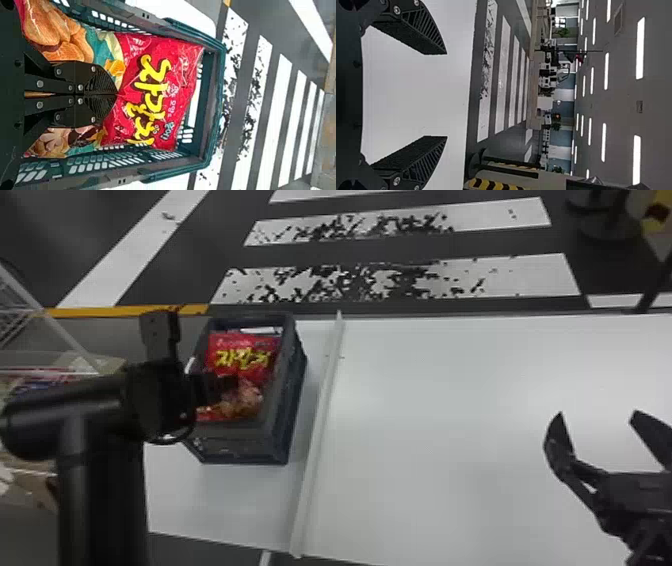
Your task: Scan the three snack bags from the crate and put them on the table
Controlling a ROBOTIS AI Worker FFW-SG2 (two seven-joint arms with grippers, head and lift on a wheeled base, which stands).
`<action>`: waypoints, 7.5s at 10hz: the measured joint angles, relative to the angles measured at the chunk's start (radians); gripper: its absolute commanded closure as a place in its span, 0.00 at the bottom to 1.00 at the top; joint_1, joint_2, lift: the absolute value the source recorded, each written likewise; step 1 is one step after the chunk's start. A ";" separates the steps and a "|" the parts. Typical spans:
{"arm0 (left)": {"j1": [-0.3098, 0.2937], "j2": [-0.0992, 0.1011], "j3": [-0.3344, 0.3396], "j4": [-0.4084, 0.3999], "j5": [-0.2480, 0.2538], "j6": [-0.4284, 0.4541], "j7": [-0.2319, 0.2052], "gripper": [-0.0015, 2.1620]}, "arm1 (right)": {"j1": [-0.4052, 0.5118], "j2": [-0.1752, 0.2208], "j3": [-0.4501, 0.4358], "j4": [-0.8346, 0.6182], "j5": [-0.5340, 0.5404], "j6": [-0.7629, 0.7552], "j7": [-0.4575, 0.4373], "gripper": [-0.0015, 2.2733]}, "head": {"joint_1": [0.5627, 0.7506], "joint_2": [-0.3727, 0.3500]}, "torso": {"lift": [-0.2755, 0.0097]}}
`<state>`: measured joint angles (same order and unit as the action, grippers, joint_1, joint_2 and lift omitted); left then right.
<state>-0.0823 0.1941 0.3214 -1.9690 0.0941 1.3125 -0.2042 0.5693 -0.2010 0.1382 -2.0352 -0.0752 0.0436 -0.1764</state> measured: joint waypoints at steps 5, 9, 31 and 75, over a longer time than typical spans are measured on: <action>0.078 -0.010 -0.004 -0.199 0.020 0.018 0.042 0.98 | 0.013 -0.002 -0.002 0.000 -0.005 -0.032 -0.002 0.06 | 0.70 0.82 | 0.64; 0.111 -0.010 -0.003 -0.250 -0.021 0.029 0.071 0.98 | 0.014 0.000 -0.009 0.002 -0.021 -0.041 -0.001 0.06 | 0.70 0.84 | 0.64; 0.222 -0.184 -0.643 -0.124 -0.017 -0.231 -0.207 0.98 | -0.007 0.030 -0.071 -0.120 -0.063 -0.078 -0.006 0.06 | 0.70 0.04 | 0.64; 0.639 -0.194 -0.106 -0.265 0.067 -1.068 -0.209 0.01 | -0.181 -0.161 0.548 -0.026 0.383 0.663 -0.067 0.06 | 0.70 0.88 | 0.64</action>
<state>0.5567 0.0000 0.2150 -2.2344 0.1613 0.2448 -0.4128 0.3885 -0.3621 0.6863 -2.0608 0.3075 0.7065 -0.2431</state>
